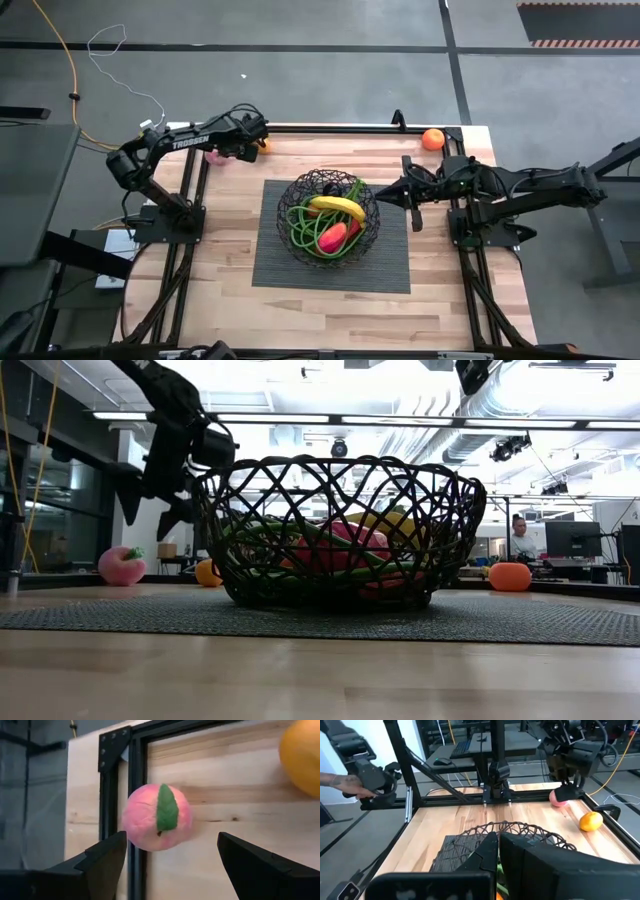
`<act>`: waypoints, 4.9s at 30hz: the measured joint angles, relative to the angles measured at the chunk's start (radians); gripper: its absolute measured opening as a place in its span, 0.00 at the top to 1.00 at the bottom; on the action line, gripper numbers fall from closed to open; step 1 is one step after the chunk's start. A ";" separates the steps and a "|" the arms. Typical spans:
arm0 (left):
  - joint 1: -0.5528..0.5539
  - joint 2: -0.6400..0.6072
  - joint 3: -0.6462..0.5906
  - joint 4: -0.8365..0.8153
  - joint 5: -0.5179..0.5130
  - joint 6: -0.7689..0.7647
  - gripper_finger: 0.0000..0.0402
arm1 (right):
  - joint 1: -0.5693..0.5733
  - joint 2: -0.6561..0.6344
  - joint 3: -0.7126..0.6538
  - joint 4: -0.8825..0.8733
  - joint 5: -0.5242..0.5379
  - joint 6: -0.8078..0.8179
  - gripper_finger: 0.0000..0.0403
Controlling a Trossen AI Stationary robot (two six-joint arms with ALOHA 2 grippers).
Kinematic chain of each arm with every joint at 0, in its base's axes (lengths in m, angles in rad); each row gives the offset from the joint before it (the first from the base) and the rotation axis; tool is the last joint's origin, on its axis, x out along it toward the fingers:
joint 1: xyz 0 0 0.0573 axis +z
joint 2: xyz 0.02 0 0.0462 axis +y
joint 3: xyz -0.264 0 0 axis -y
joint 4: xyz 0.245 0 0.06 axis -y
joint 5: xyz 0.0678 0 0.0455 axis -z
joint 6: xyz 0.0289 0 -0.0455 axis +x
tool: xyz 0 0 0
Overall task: Build produce basket
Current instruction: Put the pink peach into the black wire basket
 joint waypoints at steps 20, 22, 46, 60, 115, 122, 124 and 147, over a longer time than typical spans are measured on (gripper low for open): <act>0.015 -0.001 0.000 -0.017 -0.025 -0.388 0.24 | 0.000 0.000 0.000 -0.038 -0.023 -0.001 1.00; 0.014 -0.001 0.000 -0.017 -0.045 -0.414 0.24 | 0.000 0.000 0.000 -0.041 -0.027 -0.001 1.00; -0.089 -0.002 -0.001 0.005 0.145 -0.359 0.11 | 0.000 0.000 0.000 -0.113 -0.111 -0.042 1.00; -0.172 -0.002 -0.001 0.006 -0.041 -0.862 0.11 | -0.054 -0.001 0.000 -0.111 -0.115 0.097 1.00; 0.032 0.377 0.198 -0.419 -0.096 -1.066 0.11 | -0.354 -0.023 0.000 -0.148 -0.416 0.059 1.00; 0.111 0.415 0.228 -0.417 -0.096 -1.026 0.11 | -0.354 -0.023 0.000 -0.148 -0.416 0.063 1.00; 0.115 0.416 0.240 -0.420 -0.115 -1.010 0.11 | -0.354 -0.023 0.000 -0.148 -0.416 0.063 1.00; 0.186 0.419 0.284 -0.246 -0.066 -0.866 0.11 | -0.354 -0.023 0.000 -0.142 -0.416 0.096 1.00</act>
